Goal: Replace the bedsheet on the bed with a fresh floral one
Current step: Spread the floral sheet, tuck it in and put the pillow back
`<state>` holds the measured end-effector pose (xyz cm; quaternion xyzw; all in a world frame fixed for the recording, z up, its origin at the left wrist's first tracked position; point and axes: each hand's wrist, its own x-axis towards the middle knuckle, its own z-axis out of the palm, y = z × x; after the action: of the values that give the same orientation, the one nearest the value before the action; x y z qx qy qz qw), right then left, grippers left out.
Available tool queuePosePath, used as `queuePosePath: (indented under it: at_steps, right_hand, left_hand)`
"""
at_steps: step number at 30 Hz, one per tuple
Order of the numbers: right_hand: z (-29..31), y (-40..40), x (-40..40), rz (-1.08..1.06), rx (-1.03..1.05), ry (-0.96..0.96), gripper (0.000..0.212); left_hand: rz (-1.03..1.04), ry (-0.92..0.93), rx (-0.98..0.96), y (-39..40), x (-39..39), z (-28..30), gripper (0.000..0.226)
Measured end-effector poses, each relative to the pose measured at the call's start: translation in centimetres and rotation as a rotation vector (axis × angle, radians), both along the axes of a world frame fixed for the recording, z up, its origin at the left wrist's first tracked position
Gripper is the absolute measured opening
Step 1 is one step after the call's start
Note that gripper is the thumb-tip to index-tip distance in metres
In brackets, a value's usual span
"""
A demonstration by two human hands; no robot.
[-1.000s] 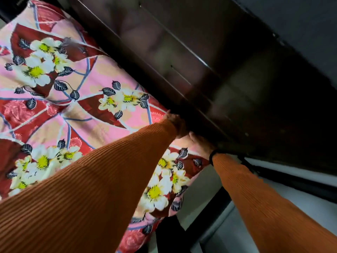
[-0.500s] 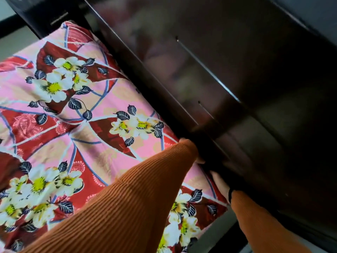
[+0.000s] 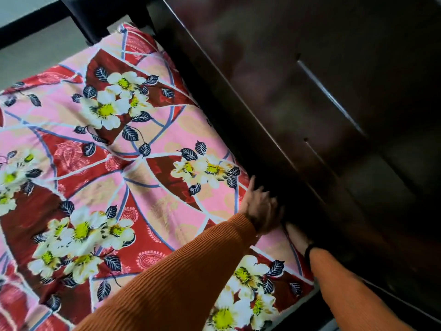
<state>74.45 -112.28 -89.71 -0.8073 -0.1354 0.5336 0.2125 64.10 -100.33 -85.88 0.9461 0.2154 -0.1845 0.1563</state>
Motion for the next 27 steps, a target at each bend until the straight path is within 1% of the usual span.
queuePosePath:
  at_steps: [1, 2, 3, 5, 6, 8, 9, 11, 12, 14, 16, 18, 20, 22, 25, 27]
  right_hand:
    - [1.1, 0.9, -0.5, -0.024, 0.029, -0.008, 0.037]
    - [1.9, 1.5, -1.0, -0.023, 0.089, -0.003, 0.040]
    - [2.7, 1.8, -1.4, -0.011, 0.100, -0.012, 0.046]
    - [4.0, 1.6, -2.3, 0.025, 0.114, -0.069, 0.063]
    - [4.1, 1.1, -2.6, 0.050, 0.128, -0.100, 0.069]
    - [5.1, 0.0, -3.6, 0.061, 0.134, -0.192, 0.072]
    - [5.3, -0.5, -4.2, 0.089, 0.132, -0.270, 0.073]
    - [5.3, -1.1, -5.3, 0.156, 0.079, -0.426, 0.084]
    - [5.1, -1.2, -5.5, 0.168, 0.063, -0.467, 0.090]
    - [4.8, -0.8, -5.7, 0.165, 0.018, -0.493, 0.095]
    - [4.5, -0.3, -5.6, 0.173, -0.016, -0.468, 0.097]
    - [4.7, -0.2, -5.3, 0.162, -0.040, -0.393, 0.098]
    - [5.3, 0.5, -5.1, 0.180, -0.028, -0.341, 0.099]
    - [6.5, 2.9, -5.3, 0.233, 0.030, -0.346, 0.098]
    - [7.6, 9.8, -6.8, 0.342, 0.244, -0.433, 0.081]
    - [7.0, 16.8, -8.0, 0.399, 0.404, -0.532, 0.070]
  left_hand:
    - [0.018, -0.157, 0.034, 0.0, -1.6, -0.7, 0.039]
    - [0.042, -0.236, 0.049, 0.4, -3.1, -0.7, 0.040]
    - [0.061, -0.291, 0.055, 0.9, -4.4, -0.6, 0.040]
    - [0.031, -0.286, 0.080, 2.1, -6.3, -0.2, 0.047]
    - [0.008, -0.252, 0.084, 2.6, -6.6, 0.2, 0.051]
    - [-0.012, -0.170, 0.088, 3.3, -6.7, 0.4, 0.060]
    - [-0.003, -0.129, 0.088, 3.7, -6.6, 0.5, 0.063]
    - [0.041, -0.072, 0.070, 4.4, -6.6, 0.6, 0.066]
    - [0.058, -0.058, 0.062, 4.7, -6.6, 0.5, 0.066]
    - [0.049, -0.039, 0.042, 5.3, -6.9, 0.7, 0.069]
    - [0.019, -0.030, 0.008, 5.9, -7.5, 1.2, 0.071]
    - [0.040, -0.090, -0.013, 6.2, -8.5, 1.6, 0.071]
    - [0.136, -0.171, -0.025, 6.5, -10.0, 1.8, 0.068]
    - [0.272, -0.215, -0.048, 7.0, -12.1, 2.2, 0.065]
    - [0.498, -0.307, -0.012, 9.8, -15.7, 2.8, 0.063]
    - [0.691, -0.303, 0.038, 13.6, -17.7, 2.4, 0.061]
